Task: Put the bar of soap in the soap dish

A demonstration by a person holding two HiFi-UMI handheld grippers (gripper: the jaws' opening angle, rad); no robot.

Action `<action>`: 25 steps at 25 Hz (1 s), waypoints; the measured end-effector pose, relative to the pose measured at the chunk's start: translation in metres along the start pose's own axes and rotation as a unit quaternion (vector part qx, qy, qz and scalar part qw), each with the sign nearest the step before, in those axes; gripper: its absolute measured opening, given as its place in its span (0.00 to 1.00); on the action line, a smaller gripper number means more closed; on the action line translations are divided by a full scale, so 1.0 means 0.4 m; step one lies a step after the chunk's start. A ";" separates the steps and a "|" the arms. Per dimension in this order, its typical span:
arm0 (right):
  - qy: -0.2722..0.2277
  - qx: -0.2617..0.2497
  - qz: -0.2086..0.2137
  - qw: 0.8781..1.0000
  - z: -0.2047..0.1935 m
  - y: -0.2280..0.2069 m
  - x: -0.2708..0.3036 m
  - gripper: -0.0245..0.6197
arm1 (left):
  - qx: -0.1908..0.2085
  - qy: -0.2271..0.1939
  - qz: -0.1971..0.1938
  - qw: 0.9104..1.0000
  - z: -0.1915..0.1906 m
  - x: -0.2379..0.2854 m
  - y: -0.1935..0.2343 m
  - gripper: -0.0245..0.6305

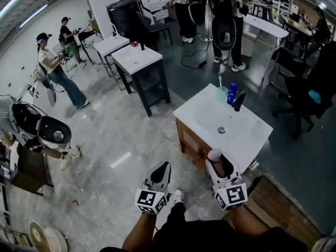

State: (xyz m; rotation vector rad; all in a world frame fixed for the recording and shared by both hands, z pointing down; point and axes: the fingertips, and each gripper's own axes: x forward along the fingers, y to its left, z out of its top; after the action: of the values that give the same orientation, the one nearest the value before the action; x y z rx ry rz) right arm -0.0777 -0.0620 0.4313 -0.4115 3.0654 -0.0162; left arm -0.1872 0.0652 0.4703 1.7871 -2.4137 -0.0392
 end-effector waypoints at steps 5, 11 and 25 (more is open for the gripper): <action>0.002 -0.012 -0.045 0.999 0.003 -0.061 0.102 0.34 | -0.002 0.008 -0.034 0.999 0.018 0.119 0.081 0.07; 0.007 0.000 -0.123 0.992 -0.026 -0.140 0.197 0.34 | 0.005 0.013 -0.079 0.997 0.041 0.261 0.165 0.07; 0.024 -0.012 -0.253 0.967 -0.048 -0.271 0.207 0.34 | 0.014 -0.009 -0.174 0.985 0.090 0.496 0.182 0.07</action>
State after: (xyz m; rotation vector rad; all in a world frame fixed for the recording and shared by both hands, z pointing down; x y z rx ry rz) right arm -0.1300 -0.1882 0.4483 -1.1953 2.9129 -0.0070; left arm -0.3176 -0.1049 0.4611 2.2070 -2.0909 -0.0565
